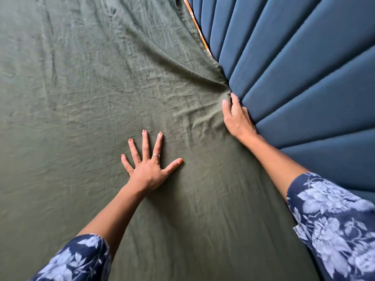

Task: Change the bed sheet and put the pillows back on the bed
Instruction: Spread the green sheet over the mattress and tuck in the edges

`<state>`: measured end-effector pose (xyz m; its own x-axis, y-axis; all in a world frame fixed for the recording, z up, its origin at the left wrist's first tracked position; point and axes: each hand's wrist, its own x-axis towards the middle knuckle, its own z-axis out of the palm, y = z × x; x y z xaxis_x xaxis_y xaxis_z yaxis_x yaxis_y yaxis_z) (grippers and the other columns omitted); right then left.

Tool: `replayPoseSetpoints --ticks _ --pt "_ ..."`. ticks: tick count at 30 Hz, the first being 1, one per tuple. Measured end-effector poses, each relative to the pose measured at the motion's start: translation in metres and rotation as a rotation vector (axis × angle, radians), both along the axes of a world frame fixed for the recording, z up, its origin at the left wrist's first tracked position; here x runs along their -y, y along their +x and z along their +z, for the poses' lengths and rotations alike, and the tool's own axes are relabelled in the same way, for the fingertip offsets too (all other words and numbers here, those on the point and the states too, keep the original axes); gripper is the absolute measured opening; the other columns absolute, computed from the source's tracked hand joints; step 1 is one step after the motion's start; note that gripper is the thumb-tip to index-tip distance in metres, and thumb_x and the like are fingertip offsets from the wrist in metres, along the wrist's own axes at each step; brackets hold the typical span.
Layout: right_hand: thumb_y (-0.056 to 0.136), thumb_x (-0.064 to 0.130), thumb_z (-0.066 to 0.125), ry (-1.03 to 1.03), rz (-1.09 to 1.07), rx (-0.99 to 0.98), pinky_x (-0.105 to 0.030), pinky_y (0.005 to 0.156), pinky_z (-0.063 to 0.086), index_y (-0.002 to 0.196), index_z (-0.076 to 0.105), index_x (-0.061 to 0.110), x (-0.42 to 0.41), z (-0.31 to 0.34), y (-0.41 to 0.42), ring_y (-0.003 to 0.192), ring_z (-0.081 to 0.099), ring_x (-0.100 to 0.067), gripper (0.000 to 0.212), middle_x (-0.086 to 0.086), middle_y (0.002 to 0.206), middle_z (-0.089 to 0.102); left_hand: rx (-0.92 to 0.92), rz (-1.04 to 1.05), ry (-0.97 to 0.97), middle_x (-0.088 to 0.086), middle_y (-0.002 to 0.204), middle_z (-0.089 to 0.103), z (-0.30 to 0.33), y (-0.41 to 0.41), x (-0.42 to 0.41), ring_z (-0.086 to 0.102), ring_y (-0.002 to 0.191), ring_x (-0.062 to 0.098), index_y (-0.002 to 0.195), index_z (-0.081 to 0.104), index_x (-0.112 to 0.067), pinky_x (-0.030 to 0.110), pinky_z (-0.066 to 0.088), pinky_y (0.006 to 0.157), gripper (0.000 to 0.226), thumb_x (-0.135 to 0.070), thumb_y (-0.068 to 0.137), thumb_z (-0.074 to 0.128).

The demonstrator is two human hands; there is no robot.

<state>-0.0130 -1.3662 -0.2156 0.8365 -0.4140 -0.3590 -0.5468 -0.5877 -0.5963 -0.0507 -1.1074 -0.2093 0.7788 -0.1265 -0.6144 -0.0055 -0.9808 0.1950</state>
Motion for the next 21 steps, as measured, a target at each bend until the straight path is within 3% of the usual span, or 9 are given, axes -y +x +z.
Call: replayPoseSetpoints --ticks 4,7,10,17,21 --pt "0.098 0.013 0.042 -0.108 -0.007 0.193 -0.029 0.108 0.025 0.142 0.04 0.003 -0.01 0.022 -0.029 0.132 0.042 -0.03 0.045 -0.018 0.143 0.045 -0.006 -0.001 -0.002 -0.014 0.151 -0.037 0.001 0.001 0.001 -0.034 0.14 0.027 0.141 -0.022 -0.054 0.057 -0.016 0.11 0.095 -0.089 0.064 0.021" --pt "0.101 0.029 0.039 -0.092 -0.11 0.015 -0.031 0.104 0.027 0.144 0.037 0.005 -0.01 0.034 -0.062 0.13 0.041 -0.033 0.049 -0.016 0.143 0.046 -0.006 -0.005 -0.001 -0.013 0.151 -0.037 0.003 0.001 0.002 -0.033 0.141 0.027 0.142 -0.021 -0.053 0.057 -0.015 0.111 0.093 -0.089 0.068 0.024" --pt "0.1 0.048 0.033 0.014 -0.055 -0.195 -0.034 0.11 0.023 0.15 0.026 0.013 -0.002 0.033 -0.07 0.137 0.033 -0.031 0.062 -0.01 0.151 0.037 -0.01 -0.007 0.008 -0.013 0.152 -0.037 0.004 0.002 0.003 -0.033 0.141 0.028 0.142 -0.021 -0.053 0.058 -0.015 0.111 0.093 -0.088 0.07 0.026" --pt "0.091 0.07 0.027 0.155 -0.008 -0.411 -0.038 0.116 0.017 0.152 0.017 0.013 0.014 0.032 -0.049 0.144 0.022 -0.025 0.084 -0.008 0.157 0.023 -0.048 -0.004 0.0 -0.013 0.15 -0.039 0.005 0.003 0.002 -0.035 0.14 0.028 0.142 -0.021 -0.053 0.058 -0.015 0.111 0.093 -0.088 0.07 0.028" --pt "0.084 0.079 0.025 0.127 -0.015 -0.511 -0.043 0.117 0.02 0.152 0.016 0.009 0.015 0.025 -0.037 0.143 0.025 -0.027 0.097 -0.013 0.155 0.026 -0.055 -0.002 -0.014 -0.013 0.15 -0.039 0.002 0.003 0.001 -0.036 0.139 0.027 0.141 -0.021 -0.054 0.058 -0.016 0.111 0.094 -0.088 0.069 0.028"
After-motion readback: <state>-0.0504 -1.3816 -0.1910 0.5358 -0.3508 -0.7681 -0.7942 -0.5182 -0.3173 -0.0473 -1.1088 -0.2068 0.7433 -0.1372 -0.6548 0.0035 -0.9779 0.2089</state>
